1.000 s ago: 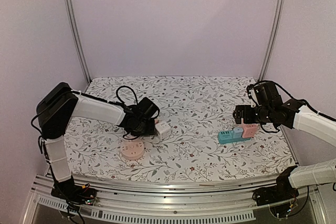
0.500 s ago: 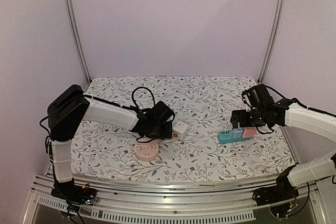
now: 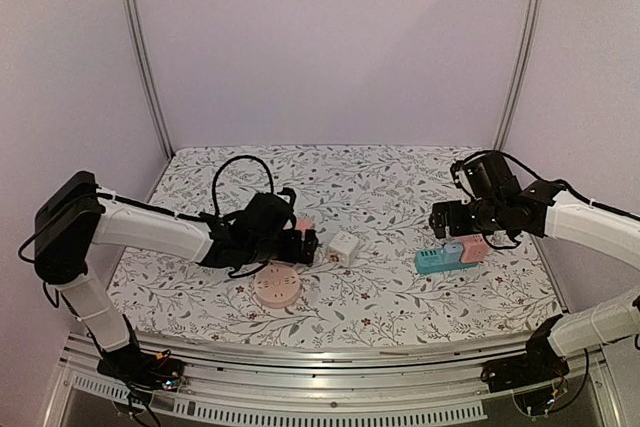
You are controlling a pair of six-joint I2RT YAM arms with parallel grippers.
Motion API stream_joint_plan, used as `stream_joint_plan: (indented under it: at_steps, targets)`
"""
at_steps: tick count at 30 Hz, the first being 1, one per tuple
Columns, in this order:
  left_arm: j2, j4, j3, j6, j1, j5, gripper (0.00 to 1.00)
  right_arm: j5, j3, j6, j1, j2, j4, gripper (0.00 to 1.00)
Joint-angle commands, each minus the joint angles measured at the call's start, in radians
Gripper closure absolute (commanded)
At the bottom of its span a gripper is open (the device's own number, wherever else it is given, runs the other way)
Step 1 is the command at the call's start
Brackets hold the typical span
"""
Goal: Insert the plug
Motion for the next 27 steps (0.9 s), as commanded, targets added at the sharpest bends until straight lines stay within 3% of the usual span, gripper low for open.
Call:
stream_joint_plan:
  at_steps: [1, 11, 17, 27]
  targets:
    - [-0.117, 0.071, -0.077, 0.078, -0.009, -0.075, 0.01, -0.001, 0.067, -0.018, 0.074, -0.002, -0.017, 0.01]
    - [-0.302, 0.139, -0.299, 0.049, 0.001, -0.327, 0.01, -0.047, 0.216, -0.068, 0.271, 0.188, -0.023, 0.01]
    - [-0.401, 0.185, -0.389, 0.066, 0.032, -0.31, 0.01, -0.095, 0.415, -0.16, 0.354, 0.432, -0.069, 0.01]
    - [-0.446, 0.241, -0.447, 0.085, 0.063, -0.279, 0.01, -0.137, 0.658, -0.32, 0.356, 0.735, -0.176, 0.01]
